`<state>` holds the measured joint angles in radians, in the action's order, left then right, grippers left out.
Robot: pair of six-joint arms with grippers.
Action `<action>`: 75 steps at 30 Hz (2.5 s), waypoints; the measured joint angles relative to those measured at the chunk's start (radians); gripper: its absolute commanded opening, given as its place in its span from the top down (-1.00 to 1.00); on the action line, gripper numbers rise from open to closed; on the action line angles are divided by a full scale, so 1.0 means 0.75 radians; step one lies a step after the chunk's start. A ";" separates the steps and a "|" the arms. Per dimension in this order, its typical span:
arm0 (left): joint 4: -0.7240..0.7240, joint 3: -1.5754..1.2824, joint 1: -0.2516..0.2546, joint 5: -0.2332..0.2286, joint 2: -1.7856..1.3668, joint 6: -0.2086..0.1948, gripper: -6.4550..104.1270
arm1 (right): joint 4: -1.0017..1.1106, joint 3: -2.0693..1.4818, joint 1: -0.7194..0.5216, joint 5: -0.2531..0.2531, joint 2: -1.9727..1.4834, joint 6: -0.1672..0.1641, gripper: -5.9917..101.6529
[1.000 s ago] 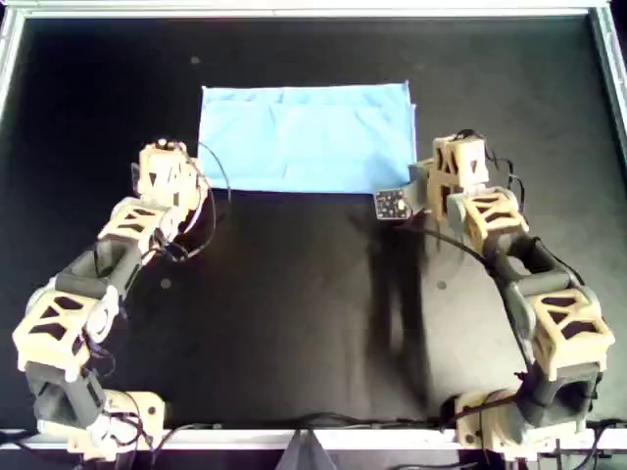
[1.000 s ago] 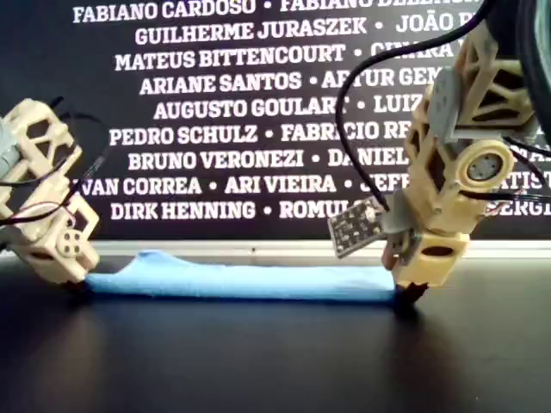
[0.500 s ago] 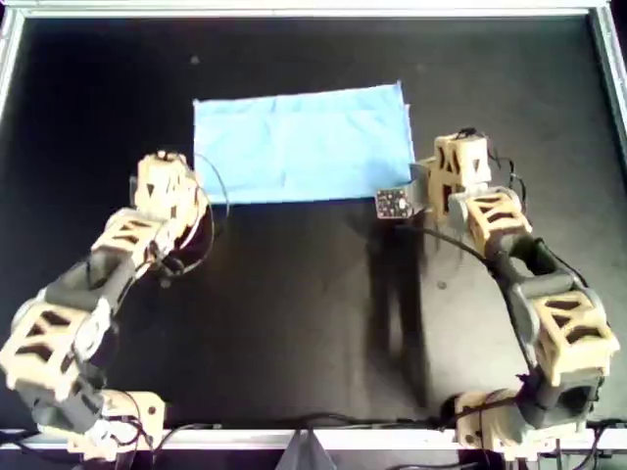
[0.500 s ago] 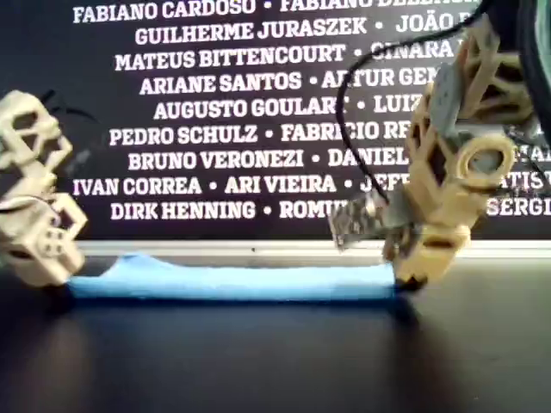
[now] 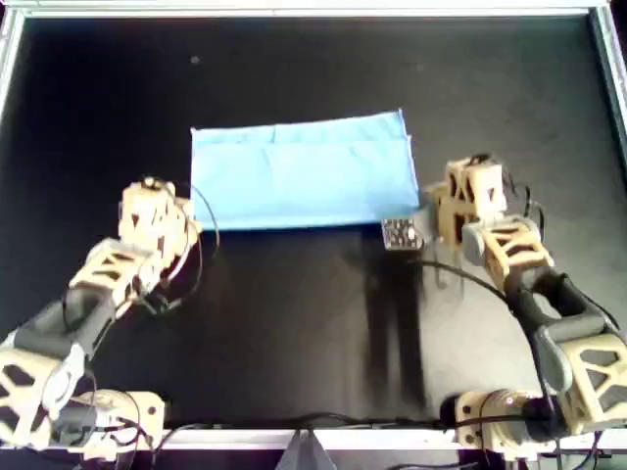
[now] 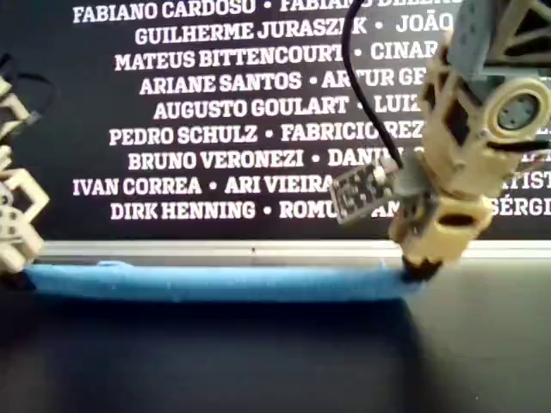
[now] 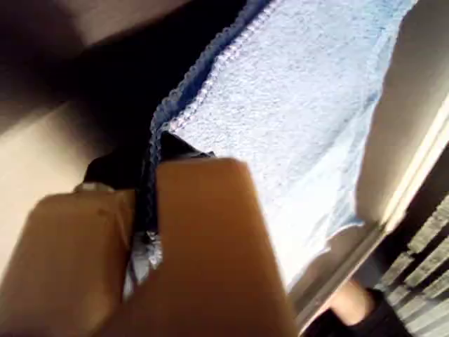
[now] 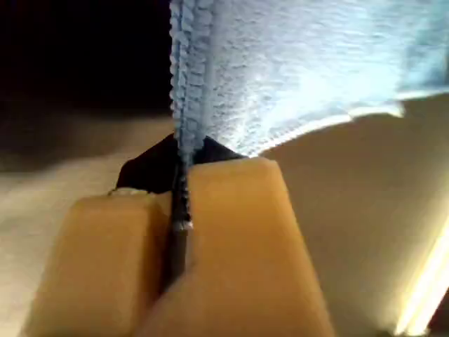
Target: Fold a cloth
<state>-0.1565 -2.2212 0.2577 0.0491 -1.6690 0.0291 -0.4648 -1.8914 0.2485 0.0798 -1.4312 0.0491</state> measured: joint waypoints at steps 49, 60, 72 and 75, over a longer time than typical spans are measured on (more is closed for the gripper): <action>0.000 -0.272 0.078 0.002 -0.164 0.002 0.88 | 0.000 -0.401 0.004 0.002 -0.260 0.002 0.86; 0.000 -0.274 0.076 -0.027 -0.256 -0.002 0.25 | 0.002 -0.401 -0.014 -0.020 -0.260 -0.002 0.27; 0.000 -0.274 0.076 -0.031 -0.301 0.000 0.03 | 0.002 -0.425 0.002 -0.022 -0.262 -0.002 -0.44; 0.000 -0.311 0.076 -0.035 -0.370 0.008 0.03 | 0.002 -0.481 -0.004 -0.022 -0.282 -0.014 -0.46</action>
<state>-0.1565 -2.4544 0.3145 0.0230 -1.9466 0.0353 -0.4633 -2.2519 0.2454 0.0629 -1.6429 0.0383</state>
